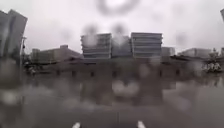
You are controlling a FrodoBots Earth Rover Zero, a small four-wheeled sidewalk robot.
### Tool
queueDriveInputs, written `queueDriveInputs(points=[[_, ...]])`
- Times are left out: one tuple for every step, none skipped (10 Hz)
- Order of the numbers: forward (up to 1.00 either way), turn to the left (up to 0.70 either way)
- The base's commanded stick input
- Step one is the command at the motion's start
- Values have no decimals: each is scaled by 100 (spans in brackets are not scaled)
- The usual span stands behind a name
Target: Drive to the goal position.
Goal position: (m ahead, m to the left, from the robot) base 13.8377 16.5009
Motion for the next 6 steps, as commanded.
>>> queueDriveInputs(points=[[69,14],[69,14],[70,14],[70,14],[70,8],[70,0]])
